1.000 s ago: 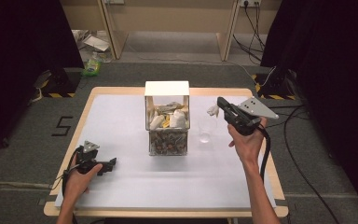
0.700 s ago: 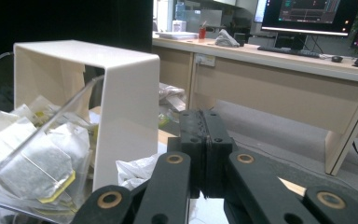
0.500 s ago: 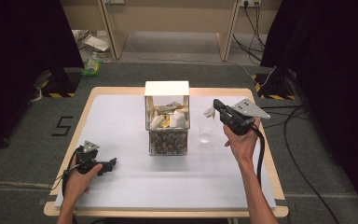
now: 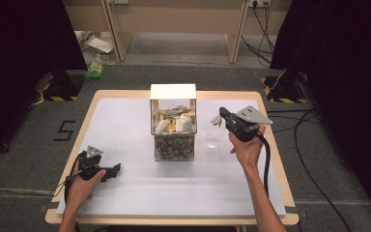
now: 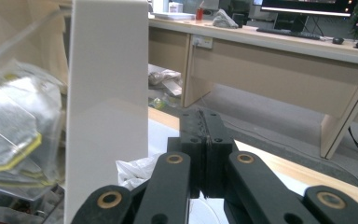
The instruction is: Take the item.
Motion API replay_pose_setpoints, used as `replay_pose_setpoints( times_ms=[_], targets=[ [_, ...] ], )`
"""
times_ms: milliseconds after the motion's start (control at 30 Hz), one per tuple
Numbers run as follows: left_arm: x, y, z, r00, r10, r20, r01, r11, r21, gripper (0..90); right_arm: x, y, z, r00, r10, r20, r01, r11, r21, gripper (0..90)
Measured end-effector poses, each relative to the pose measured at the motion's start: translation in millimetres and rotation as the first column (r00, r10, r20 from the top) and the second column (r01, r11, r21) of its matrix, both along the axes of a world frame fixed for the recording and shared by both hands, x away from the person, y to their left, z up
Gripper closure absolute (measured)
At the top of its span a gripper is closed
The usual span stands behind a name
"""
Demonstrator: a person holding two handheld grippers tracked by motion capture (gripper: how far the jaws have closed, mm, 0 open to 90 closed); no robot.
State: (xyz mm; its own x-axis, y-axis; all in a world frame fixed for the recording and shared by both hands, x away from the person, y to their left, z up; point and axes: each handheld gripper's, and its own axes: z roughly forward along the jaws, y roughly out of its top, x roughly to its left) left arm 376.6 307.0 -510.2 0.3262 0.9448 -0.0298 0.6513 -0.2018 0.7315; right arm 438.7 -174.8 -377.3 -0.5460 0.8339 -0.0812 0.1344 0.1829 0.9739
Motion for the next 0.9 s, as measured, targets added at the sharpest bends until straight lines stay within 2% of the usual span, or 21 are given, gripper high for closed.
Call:
replay_pose_setpoints(
  times_ms=[467,900],
  targets=[
    [0.0,0.0,0.0,1.0,0.0,0.0,0.0,1.0,0.0,0.0,5.8,0.1,-15.8,0.9997,-0.018,-0.018,0.017,0.9997,-0.016,89.6],
    [0.0,0.1,0.0,1.0,0.0,0.0,0.0,1.0,0.0,0.0,10.8,5.4,-33.3,0.9992,-0.02,-0.035,0.017,0.9979,-0.062,89.6]
  ],
)
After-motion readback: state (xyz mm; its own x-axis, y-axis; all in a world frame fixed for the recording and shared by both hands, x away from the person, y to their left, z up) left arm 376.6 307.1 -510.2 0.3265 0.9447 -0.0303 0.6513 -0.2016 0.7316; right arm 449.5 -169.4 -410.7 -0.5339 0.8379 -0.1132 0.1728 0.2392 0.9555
